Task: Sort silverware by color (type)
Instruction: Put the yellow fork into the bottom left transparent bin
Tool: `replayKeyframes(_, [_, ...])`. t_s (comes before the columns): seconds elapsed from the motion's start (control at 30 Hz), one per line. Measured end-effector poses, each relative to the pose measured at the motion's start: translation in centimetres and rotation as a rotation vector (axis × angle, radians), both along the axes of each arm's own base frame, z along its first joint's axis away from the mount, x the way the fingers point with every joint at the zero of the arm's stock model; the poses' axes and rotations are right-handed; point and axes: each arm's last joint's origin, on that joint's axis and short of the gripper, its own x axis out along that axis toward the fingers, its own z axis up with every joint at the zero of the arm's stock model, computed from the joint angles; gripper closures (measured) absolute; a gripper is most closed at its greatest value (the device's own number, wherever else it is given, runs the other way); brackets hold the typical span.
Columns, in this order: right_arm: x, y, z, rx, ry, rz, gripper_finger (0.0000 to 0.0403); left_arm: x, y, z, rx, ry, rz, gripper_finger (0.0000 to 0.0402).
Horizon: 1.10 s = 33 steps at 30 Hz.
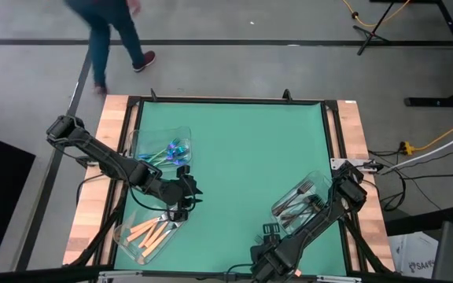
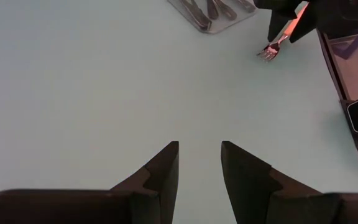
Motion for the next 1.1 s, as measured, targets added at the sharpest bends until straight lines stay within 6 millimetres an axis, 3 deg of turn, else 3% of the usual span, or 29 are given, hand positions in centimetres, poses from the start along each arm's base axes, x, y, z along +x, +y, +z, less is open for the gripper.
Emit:
replayKeyframes(0.23, [-0.2,0.2,0.0,0.082,0.076,0.002,0.0217,0.0,0.0,0.0,0.0,0.0,0.0,0.0288])
replayKeyframes(0.67, [-0.1,0.6,-1.9,0.103,0.146,-0.004,0.0222,0.0,0.0,0.0,-0.001,-0.004,0.001,0.0288])
replayKeyframes(1.1, [0.0,0.6,-2.0,0.087,0.125,0.0,0.0352,0.0,0.0,0.1,-0.003,-0.007,0.001,0.0288])
